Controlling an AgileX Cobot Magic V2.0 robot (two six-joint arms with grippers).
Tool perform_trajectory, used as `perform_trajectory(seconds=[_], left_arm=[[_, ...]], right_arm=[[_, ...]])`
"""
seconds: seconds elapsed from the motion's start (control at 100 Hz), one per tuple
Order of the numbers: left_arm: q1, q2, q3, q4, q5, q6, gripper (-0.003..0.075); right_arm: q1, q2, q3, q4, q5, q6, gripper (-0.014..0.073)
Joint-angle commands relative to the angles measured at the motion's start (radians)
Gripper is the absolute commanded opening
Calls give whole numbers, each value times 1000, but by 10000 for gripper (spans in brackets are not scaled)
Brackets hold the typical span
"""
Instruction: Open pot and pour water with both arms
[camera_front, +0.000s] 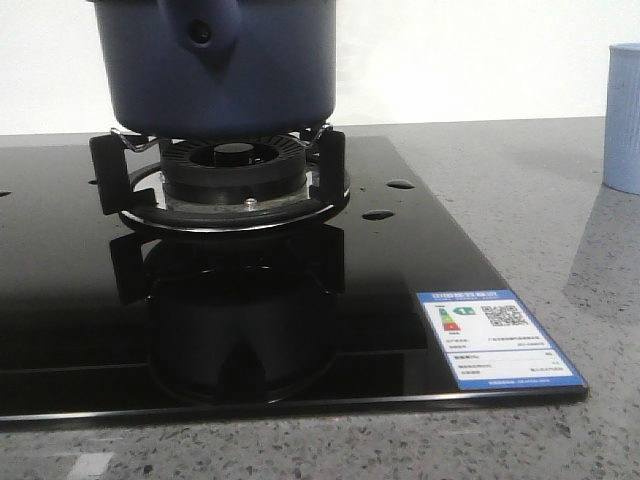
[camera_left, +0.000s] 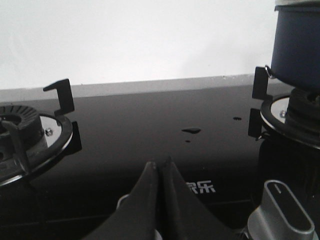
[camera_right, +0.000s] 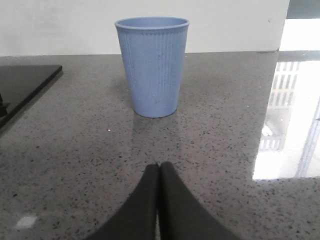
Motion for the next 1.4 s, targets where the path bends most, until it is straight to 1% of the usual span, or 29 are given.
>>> perform_trajectory(seconds=[0.0,0.09,0.23,0.33,0.42,0.45,0.48,0.58,0.62,0.71,0.77,0.83,0.91,1.0,1.03,1.1,1.16,1.31,1.36,1.39], left_arm=[[0,-27,9,-15,-112,-12,-20],[0,-27,9,-62,-131,-12,-20],[0,-27,9,-190,-157,-12,-20],[0,-27,9,-364,-159,-12,-20],[0,-27,3,-548,-178,-12,-20],[0,-27,-4,-589,-178,-12,-20],[0,-27,-10,-609,-178,-12,-20],[0,-27,-58,-601,-141,2,-20],[0,-27,-91,-572,-121,3,-20],[0,-9,-187,-439,-50,3,-20],[0,28,-258,-345,16,3,-20],[0,76,-343,-283,80,10,-20],[0,170,-444,-273,169,84,-20],[-4,278,-550,-302,245,168,-20],[-18,307,-582,-309,252,191,-20],[-64,374,-623,-311,238,190,-20],[-114,425,-645,-309,233,195,-20],[-222,518,-688,-309,205,214,-18],[-256,546,-698,-309,178,214,-8],[-281,561,-701,-309,159,214,6]], right_arm=[[2,-19,24,52,-100,-7,-49],[2,-19,24,113,-135,-7,-49],[2,-19,24,213,-200,-7,-49],[2,-19,24,319,-233,-7,-49],[2,-19,22,453,-250,-7,-49],[2,-19,17,485,-249,-7,-49],[2,-19,11,491,-242,-7,-49],[2,-19,-45,484,-167,-14,-49],[2,-19,-75,473,-134,-25,-49],[2,-5,-170,404,-50,-82,-49],[2,31,-239,359,8,-120,-49],[2,78,-302,325,69,-157,-49],[2,175,-392,318,148,-203,-49],[2,291,-480,318,213,-231,-49],[2,326,-502,318,227,-247,-49],[20,400,-547,318,235,-278,-49],[38,447,-571,318,238,-280,-49],[93,499,-597,318,238,-280,-48],[104,503,-598,318,238,-280,-36],[110,506,-598,318,238,-280,-8]])
